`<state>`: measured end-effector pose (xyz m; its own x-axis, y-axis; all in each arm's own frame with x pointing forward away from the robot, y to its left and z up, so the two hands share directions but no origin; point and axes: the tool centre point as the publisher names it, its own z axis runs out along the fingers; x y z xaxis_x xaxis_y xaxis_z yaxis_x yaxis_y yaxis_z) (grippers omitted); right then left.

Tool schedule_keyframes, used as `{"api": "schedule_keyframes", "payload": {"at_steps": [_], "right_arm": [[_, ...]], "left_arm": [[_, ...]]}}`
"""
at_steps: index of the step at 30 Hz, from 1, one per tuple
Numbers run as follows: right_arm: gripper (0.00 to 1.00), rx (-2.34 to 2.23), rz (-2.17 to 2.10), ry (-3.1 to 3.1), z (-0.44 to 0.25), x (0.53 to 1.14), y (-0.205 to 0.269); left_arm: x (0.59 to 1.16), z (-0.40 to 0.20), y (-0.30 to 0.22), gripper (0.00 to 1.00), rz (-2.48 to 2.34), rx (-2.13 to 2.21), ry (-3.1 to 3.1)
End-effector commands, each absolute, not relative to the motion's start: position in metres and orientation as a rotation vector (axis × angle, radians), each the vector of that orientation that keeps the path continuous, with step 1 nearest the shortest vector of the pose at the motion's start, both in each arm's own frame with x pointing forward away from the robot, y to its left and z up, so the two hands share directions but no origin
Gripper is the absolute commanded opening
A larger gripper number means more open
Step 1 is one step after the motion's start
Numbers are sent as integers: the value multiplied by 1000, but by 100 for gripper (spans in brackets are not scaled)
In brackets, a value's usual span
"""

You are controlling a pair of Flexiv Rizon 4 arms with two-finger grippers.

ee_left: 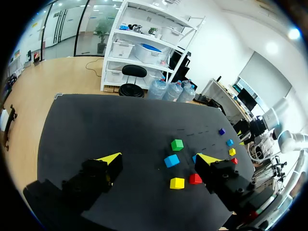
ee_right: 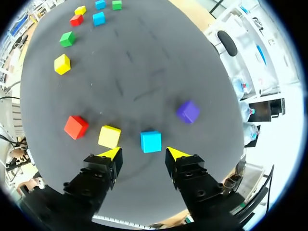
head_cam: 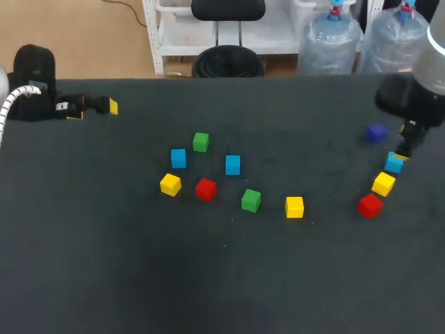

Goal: Place the blue cubes, place green cubes on the blue cubes, place the yellow cubes on the green cubes, then place the red cubes on the yellow cubes, and place purple cube on the red cubes.

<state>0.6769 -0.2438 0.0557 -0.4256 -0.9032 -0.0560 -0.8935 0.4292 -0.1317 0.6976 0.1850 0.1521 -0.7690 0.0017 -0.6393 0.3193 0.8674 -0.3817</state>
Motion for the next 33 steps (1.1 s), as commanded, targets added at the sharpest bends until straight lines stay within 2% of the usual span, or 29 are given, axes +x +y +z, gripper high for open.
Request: {"api": "schedule_keyframes", "payload": {"at_steps": [1, 4, 7, 12, 15, 16, 18, 21, 23, 24, 26, 29, 33], "right_arm": [[53, -1614, -105, 2566, 50, 675, -248], [51, -1609, -98, 2590, 43, 675, -252], [55, -1605, -95, 2608, 37, 676, -255], [50, -1597, -83, 2637, 28, 677, -261], [53, -1590, -72, 2654, 22, 678, -264], [60, -1590, -70, 2655, 20, 678, -264], [85, -1594, -62, 2655, 18, 680, -264], [87, -1607, -55, 2647, 17, 685, -263], [98, -1618, -52, 2640, 17, 688, -262], [100, -1622, -51, 2637, 16, 689, -262], [99, -1634, -46, 2631, 15, 691, -262], [89, -1643, -36, 2627, 11, 692, -263], [71, -1649, -16, 2621, 7, 694, -265]], "left_arm": [[698, 151, 186, 100, -638, 233, 2375], [698, 151, 186, 100, -638, 233, 2375], [698, 151, 186, 100, -638, 233, 2375], [698, 151, 186, 100, -638, 233, 2375], [698, 151, 186, 100, -638, 233, 2375], [698, 151, 186, 100, -638, 233, 2375], [698, 151, 186, 100, -638, 233, 2375], [698, 151, 186, 100, -638, 233, 2375], [698, 151, 186, 100, -638, 233, 2375], [698, 151, 186, 100, -638, 233, 2375], [698, 151, 186, 100, -638, 233, 2375], [698, 151, 186, 100, -638, 233, 2375], [698, 151, 186, 100, -638, 233, 2375]]}}
